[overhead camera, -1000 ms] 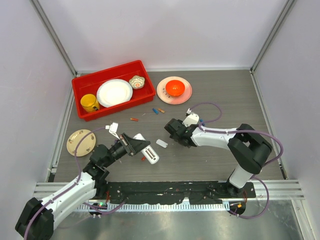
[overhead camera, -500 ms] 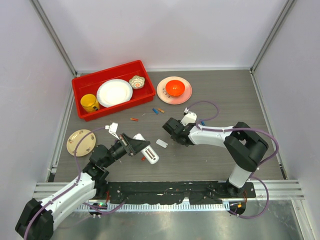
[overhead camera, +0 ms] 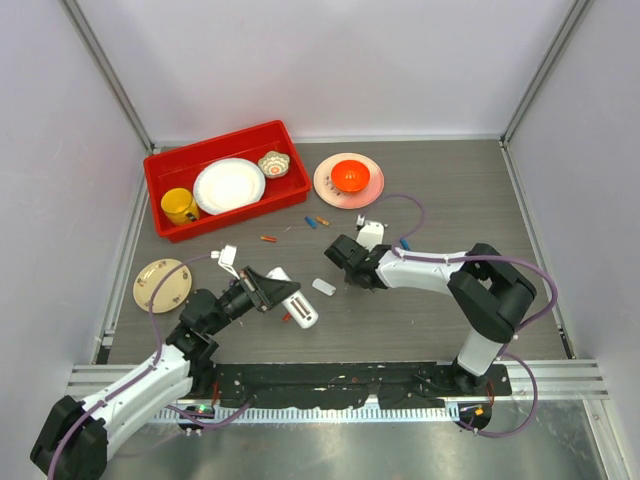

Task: Load the batteries into the remote control

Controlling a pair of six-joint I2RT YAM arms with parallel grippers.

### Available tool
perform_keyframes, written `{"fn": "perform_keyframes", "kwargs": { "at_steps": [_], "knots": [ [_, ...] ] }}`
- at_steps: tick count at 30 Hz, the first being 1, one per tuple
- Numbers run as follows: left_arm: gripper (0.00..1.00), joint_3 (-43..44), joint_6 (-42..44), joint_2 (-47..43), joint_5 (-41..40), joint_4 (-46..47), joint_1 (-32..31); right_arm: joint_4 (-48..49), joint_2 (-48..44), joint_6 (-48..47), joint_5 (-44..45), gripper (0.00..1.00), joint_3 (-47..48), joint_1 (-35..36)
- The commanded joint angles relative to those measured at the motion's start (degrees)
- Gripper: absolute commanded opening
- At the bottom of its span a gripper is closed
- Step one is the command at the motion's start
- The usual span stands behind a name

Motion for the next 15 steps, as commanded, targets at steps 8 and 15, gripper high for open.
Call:
{"fn": "perform_keyframes", "kwargs": {
  "at_steps": [8,15],
  "knots": [
    [0.00,-1.3,0.1,-1.2,-0.9,1.5,-0.1,-7.0,-2.5,-14.0,-2.1,0.37,1.9,0.6],
    [0.00,-1.2,-0.2,-0.9,-0.9,1.6,-0.1,-6.3,-0.8,-14.8,-2.0,0.37,1.9,0.6]
  ]
}}
